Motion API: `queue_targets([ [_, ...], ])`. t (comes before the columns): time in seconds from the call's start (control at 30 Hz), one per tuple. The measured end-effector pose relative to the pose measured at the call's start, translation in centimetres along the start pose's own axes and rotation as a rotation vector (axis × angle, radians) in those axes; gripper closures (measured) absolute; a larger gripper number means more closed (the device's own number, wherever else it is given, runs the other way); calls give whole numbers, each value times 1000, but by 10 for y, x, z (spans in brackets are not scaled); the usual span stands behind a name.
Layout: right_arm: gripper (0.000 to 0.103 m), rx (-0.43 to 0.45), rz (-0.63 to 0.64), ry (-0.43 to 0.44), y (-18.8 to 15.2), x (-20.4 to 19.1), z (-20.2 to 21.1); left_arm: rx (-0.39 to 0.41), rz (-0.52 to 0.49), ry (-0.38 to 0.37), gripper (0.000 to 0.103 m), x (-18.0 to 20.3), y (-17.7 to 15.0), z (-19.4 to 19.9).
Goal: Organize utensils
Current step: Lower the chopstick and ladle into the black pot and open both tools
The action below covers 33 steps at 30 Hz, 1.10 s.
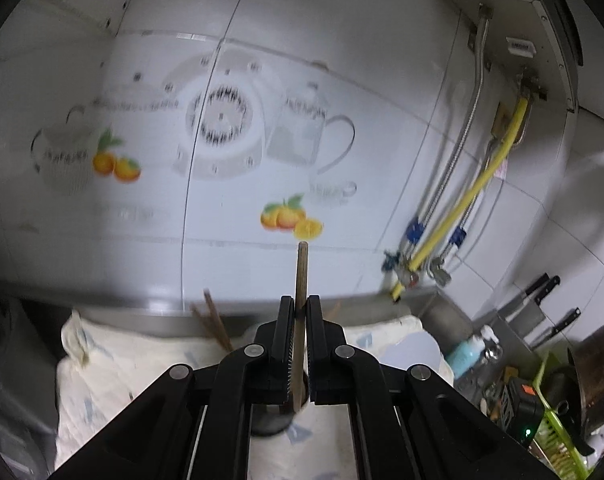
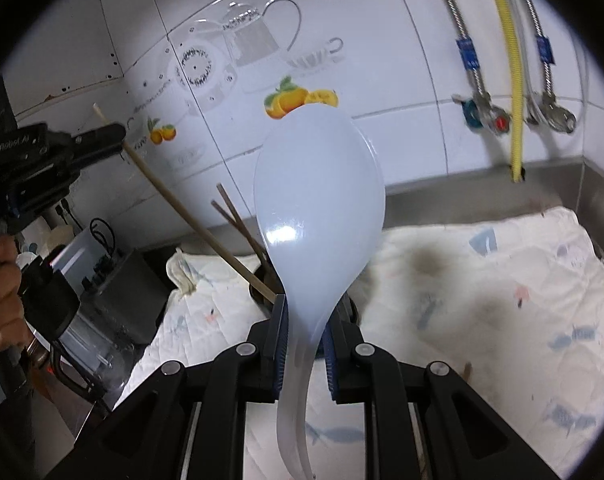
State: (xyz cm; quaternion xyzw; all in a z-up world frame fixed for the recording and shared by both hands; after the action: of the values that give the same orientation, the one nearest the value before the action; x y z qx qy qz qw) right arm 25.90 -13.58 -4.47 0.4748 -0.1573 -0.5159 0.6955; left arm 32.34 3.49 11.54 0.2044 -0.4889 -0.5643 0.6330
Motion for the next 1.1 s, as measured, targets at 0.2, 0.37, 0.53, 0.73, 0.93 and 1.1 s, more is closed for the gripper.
queue_targets([
  [0.2,84,42,-4,13,26,5,-15,-20,-12,29,98,-10,9,-32],
  [0.37,84,97,15,14,52,3,-30,-81,7,65,98,-32,-9,-64],
  [0.53,84,147,32,25,69,0,-53,-122,20,87,98,-52,-21,-85],
  [0.73,84,210,49,20,78,-3,-79,-173,22,102,98,-66,-37,-103],
  [0.93,84,215,69,13,71,-1,-101,-201,47,109,98,-81,-46,-111],
  [1.1,84,182,80,3,58,3,-113,-221,57,109,98,-85,-50,-118],
])
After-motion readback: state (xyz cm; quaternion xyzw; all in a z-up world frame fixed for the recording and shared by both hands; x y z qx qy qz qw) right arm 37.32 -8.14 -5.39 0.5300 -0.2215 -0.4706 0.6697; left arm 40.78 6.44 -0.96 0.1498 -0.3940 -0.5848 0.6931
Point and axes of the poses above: each gripper's, at about its wrist camera, not at the fingertips, and z roughly against the way its jaws point, x to its right, y to its top, the point moved 6 cm from there along -z, roughly the way its jaws point, and after that the axes turned 6 degrees about z, right-handed, at the moved point
